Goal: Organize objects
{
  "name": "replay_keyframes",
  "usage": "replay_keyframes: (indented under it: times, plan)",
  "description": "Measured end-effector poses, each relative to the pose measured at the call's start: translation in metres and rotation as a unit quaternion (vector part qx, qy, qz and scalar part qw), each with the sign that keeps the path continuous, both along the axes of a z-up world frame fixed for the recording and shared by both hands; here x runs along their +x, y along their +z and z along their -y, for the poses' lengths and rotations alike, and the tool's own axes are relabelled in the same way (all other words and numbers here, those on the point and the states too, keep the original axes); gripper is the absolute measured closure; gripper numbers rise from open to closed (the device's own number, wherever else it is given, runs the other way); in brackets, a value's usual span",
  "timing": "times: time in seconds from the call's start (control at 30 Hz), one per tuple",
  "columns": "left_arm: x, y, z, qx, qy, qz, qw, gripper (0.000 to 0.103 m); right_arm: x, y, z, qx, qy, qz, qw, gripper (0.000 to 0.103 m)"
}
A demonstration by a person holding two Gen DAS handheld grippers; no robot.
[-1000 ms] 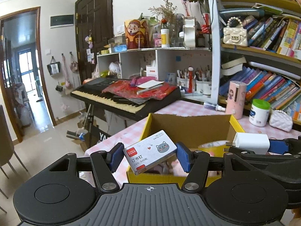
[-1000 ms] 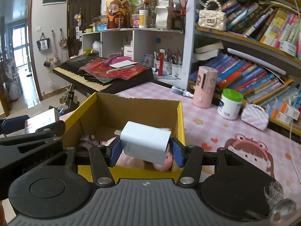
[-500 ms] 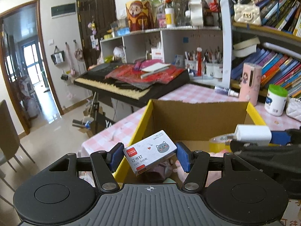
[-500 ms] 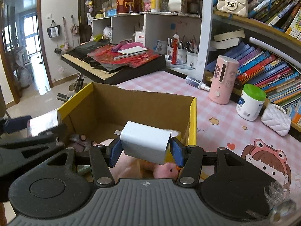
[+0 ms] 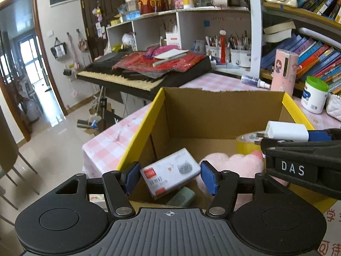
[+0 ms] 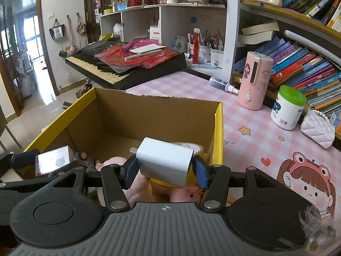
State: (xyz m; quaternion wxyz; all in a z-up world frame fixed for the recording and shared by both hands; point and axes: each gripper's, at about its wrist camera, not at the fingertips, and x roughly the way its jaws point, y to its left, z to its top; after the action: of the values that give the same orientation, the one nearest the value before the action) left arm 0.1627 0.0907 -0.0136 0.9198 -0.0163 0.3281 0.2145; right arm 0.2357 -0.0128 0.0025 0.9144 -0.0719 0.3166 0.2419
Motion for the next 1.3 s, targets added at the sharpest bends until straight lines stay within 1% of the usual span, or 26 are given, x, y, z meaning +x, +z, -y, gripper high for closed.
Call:
replay_keyframes:
  times: [0.07, 0.13, 0.23, 0.33, 0.47, 0.53, 0.6, 0.7, 0.8, 1.0, 1.13, 1.23, 1.3]
  plan:
    - [-0.001, 0.000, 0.002, 0.005, -0.004, -0.002, 1.0000, 0.037, 0.001, -0.001, -0.001, -0.002, 0.001, -0.001, 1.000, 0.050]
    - [-0.001, 0.000, 0.005, 0.011, -0.009, 0.001, 0.9999, 0.030, 0.000, -0.002, -0.001, -0.004, 0.002, -0.001, 1.000, 0.050]
    - [-0.004, 0.002, 0.007, 0.017, -0.014, 0.007, 0.9997, 0.027, 0.001, -0.002, -0.002, -0.004, 0.001, -0.002, 1.000, 0.050]
    - [-0.006, 0.003, 0.007, 0.017, -0.013, 0.007, 0.9997, 0.024, 0.001, -0.003, -0.002, -0.007, -0.002, -0.004, 1.000, 0.050]
    - [-0.008, 0.004, 0.005, 0.014, -0.012, 0.008, 0.9998, 0.023, 0.000, -0.003, -0.002, -0.009, -0.007, -0.006, 1.000, 0.049]
    - [-0.009, 0.004, 0.006, 0.014, -0.013, 0.009, 0.9998, 0.021, -0.003, -0.002, -0.001, -0.009, -0.011, -0.002, 1.000, 0.045]
    - [-0.011, 0.005, 0.007, 0.014, -0.014, 0.011, 0.9997, 0.019, -0.005, 0.001, 0.000, -0.004, -0.009, 0.003, 1.000, 0.044]
    - [-0.014, 0.006, 0.008, 0.013, -0.017, 0.015, 0.9996, 0.019, -0.011, 0.005, 0.002, -0.001, -0.009, 0.014, 1.000, 0.041]
    - [-0.021, 0.010, 0.009, 0.012, -0.019, 0.023, 0.9995, 0.018, -0.019, 0.010, 0.005, 0.003, -0.015, 0.024, 1.000, 0.040]
    - [-0.040, 0.021, 0.009, 0.007, -0.017, 0.050, 0.9986, 0.013, -0.041, 0.024, 0.015, 0.015, -0.041, 0.055, 0.998, 0.036]
    - [-0.051, 0.025, 0.010, 0.008, -0.018, 0.060, 0.9980, 0.012, -0.062, 0.032, 0.023, 0.015, -0.072, 0.080, 0.994, 0.028]
    - [-0.062, 0.027, 0.010, 0.005, -0.019, 0.066, 0.9976, 0.008, -0.077, 0.036, 0.030, 0.008, -0.099, 0.097, 0.990, 0.023]
    - [-0.069, 0.029, 0.011, 0.005, -0.024, 0.070, 0.9972, 0.008, -0.088, 0.037, 0.034, 0.005, -0.117, 0.103, 0.988, 0.020]
